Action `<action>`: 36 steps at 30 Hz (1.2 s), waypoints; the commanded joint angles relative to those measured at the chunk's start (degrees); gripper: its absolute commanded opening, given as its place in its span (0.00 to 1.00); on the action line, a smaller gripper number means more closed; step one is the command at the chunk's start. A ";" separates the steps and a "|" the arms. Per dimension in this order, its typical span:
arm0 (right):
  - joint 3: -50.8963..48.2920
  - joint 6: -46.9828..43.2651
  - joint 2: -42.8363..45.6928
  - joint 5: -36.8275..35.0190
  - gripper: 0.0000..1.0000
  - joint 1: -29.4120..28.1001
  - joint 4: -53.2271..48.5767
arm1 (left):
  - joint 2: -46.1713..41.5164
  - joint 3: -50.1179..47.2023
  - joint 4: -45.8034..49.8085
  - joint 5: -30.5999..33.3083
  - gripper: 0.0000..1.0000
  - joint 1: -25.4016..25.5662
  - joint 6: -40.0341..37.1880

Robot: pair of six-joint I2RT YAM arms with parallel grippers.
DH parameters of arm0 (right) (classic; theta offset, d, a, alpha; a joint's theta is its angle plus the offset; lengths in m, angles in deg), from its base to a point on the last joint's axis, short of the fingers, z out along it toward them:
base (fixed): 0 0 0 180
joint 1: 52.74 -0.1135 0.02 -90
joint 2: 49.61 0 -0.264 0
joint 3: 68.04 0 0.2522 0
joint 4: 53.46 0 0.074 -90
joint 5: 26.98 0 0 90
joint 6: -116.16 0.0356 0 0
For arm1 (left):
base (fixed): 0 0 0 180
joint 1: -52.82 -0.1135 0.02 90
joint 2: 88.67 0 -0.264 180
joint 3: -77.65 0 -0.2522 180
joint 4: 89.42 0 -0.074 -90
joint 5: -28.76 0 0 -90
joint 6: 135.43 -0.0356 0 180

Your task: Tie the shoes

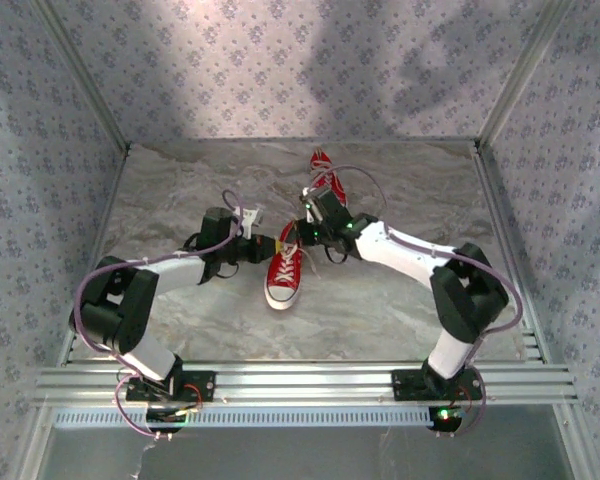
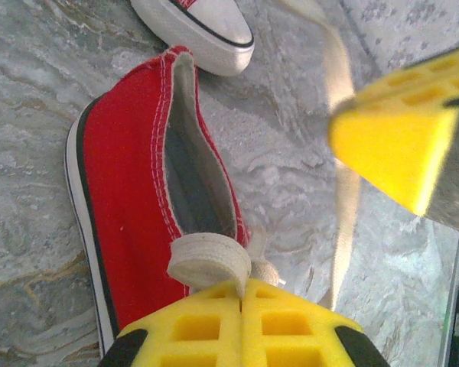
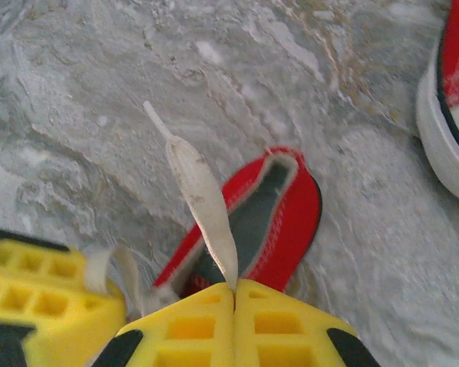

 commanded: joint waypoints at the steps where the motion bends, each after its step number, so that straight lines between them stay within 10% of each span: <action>1: 5.46 -3.36 -4.10 3.46 0.04 0.79 -2.77 | 1.79 -1.79 -10.73 0.60 0.00 0.77 5.44; 18: 17.90 -6.46 -16.75 7.77 0.14 2.27 -6.97 | 1.37 -5.26 -16.68 3.93 0.00 1.04 8.85; 36: 7.47 -0.47 -5.51 1.08 0.39 -0.80 -6.19 | 2.38 -5.15 -17.59 2.26 0.00 1.74 7.97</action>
